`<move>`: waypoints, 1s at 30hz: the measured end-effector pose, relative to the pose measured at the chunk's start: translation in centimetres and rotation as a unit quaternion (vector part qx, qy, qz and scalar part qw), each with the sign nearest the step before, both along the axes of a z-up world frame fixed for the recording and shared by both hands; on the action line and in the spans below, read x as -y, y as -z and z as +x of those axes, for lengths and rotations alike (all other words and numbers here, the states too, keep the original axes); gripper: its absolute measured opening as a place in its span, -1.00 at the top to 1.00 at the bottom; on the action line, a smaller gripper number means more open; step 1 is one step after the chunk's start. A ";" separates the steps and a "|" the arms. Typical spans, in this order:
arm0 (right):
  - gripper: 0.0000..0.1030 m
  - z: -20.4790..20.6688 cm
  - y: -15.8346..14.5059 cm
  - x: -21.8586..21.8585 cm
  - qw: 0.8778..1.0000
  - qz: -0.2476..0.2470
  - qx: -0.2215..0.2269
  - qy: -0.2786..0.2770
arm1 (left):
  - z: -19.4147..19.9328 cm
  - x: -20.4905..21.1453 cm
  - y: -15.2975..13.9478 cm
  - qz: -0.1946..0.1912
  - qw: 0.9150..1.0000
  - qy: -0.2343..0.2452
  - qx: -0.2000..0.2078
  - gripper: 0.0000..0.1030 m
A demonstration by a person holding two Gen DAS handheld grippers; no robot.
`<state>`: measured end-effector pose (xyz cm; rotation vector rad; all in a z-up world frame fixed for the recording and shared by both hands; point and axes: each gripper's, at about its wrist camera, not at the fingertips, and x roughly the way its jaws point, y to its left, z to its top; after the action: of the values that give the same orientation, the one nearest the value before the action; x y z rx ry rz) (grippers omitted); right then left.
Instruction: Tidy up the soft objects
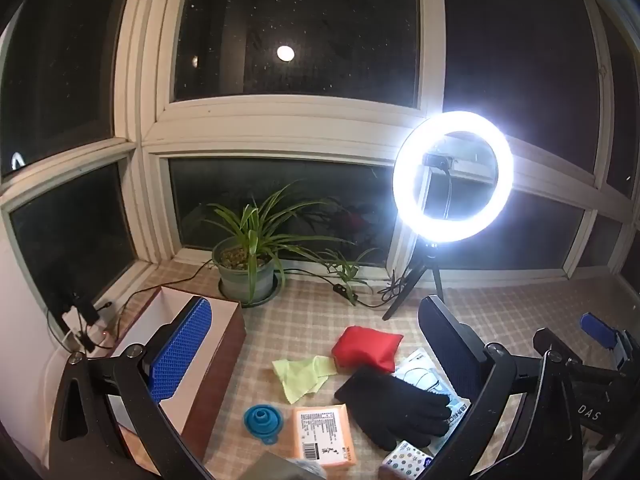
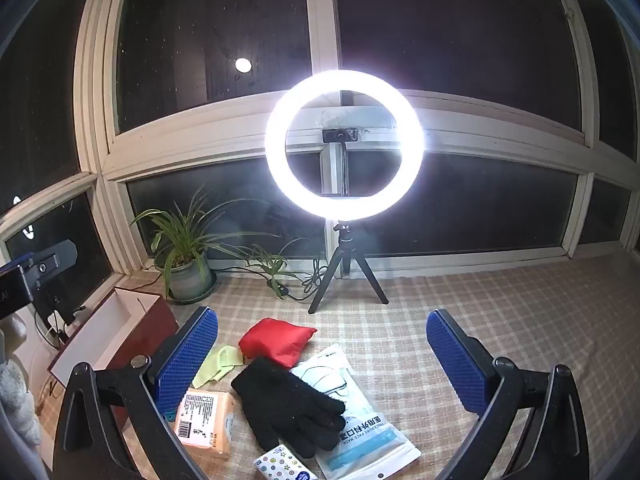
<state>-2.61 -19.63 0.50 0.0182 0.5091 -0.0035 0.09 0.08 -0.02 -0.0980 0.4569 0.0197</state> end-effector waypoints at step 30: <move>-1.00 0.3 0.2 -0.7 1.000 -0.004 -0.003 -0.003 | 0.4 -0.2 0.6 0.012 1.000 -0.009 -0.003 -1.00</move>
<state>-2.31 -18.90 0.33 0.0092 0.5145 -0.0001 0.49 0.28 -0.59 -0.0789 0.4627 0.0424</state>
